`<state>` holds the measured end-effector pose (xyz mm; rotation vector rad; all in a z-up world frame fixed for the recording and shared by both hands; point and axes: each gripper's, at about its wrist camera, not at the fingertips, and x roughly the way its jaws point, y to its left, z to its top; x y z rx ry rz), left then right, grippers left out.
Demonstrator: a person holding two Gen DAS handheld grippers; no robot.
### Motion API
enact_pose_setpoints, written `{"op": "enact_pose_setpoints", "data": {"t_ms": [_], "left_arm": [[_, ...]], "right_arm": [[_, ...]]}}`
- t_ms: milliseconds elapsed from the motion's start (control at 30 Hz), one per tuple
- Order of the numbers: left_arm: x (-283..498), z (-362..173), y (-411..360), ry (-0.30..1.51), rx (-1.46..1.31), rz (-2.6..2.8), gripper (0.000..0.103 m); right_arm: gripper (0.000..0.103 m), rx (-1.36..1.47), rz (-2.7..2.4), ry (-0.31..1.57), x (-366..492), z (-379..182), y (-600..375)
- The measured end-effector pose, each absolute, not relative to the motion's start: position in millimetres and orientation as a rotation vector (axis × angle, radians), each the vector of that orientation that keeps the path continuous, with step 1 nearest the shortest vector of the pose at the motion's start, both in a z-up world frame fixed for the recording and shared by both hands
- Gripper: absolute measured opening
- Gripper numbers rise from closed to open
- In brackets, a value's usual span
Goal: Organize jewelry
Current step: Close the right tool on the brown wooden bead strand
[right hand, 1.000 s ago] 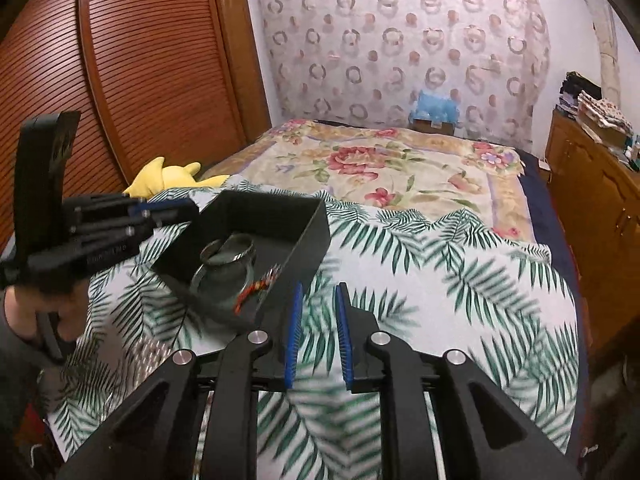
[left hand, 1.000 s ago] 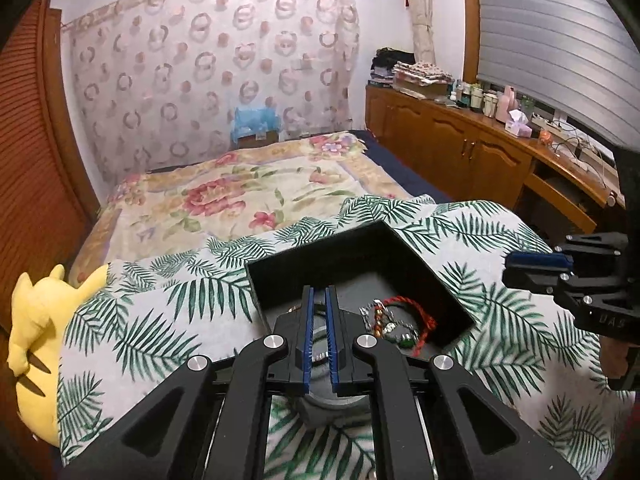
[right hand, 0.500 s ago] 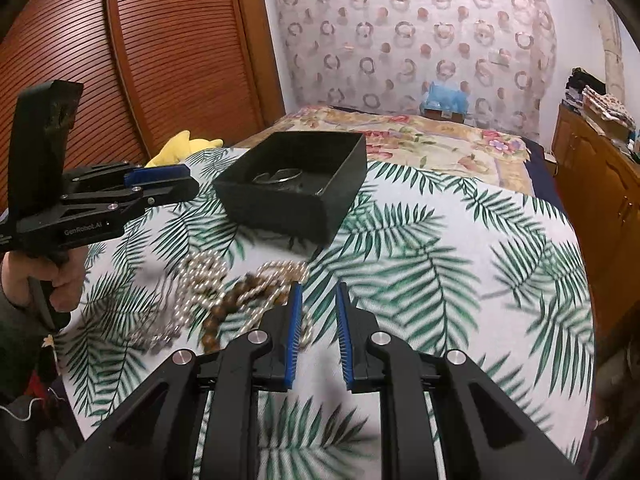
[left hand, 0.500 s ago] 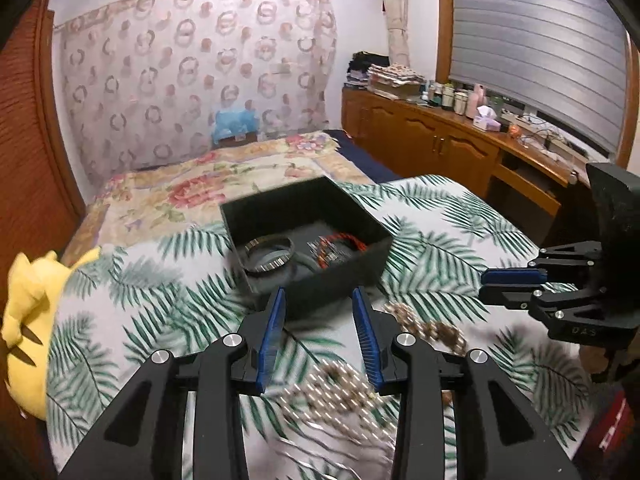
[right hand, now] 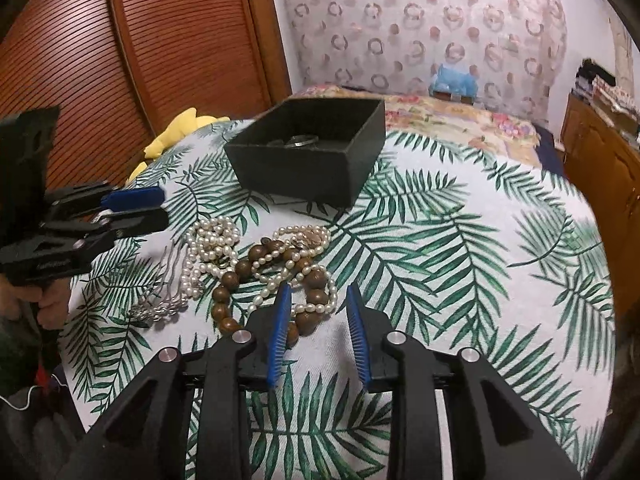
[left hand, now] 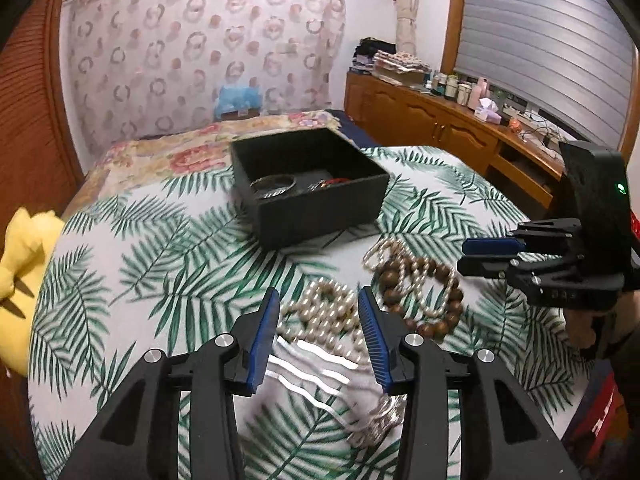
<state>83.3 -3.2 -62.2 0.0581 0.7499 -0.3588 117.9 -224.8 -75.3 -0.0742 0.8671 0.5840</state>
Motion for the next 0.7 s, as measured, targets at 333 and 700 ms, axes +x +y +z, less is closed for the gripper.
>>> {"op": "enact_pose_setpoints", "data": {"t_ms": [333,700], "left_arm": [[72,-77,7,0.78,0.033,-0.343,0.039],[70,-82,0,0.786,0.043,-0.357,0.039]], "right_arm": [[0.031,0.001,0.597,0.935,126,-91,-224],[0.019,0.048,0.607,0.941,136,-90,-222]]}}
